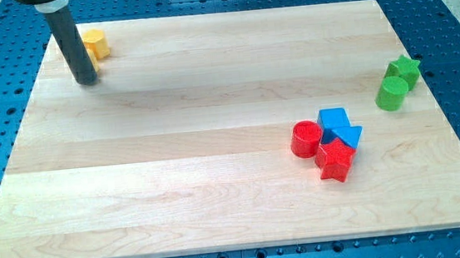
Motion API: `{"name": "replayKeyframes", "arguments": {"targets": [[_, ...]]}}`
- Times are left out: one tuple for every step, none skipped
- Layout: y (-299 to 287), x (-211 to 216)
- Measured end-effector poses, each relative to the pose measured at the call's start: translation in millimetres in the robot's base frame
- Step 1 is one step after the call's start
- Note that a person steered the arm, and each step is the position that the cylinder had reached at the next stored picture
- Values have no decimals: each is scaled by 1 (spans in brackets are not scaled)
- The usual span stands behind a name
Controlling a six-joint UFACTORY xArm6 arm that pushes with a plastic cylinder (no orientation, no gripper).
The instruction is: Slide the blue blocks at the bottom right of the board
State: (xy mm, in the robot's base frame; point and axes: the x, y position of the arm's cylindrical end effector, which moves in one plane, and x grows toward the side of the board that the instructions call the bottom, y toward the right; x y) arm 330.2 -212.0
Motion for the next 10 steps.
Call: {"name": "replayKeyframes", "arguments": {"targets": [[16,-6],[29,-13],[44,-40],[44,-72],[44,-72],[55,-39],[70,-1],[73,-16],[151,-13],[212,-13]]}}
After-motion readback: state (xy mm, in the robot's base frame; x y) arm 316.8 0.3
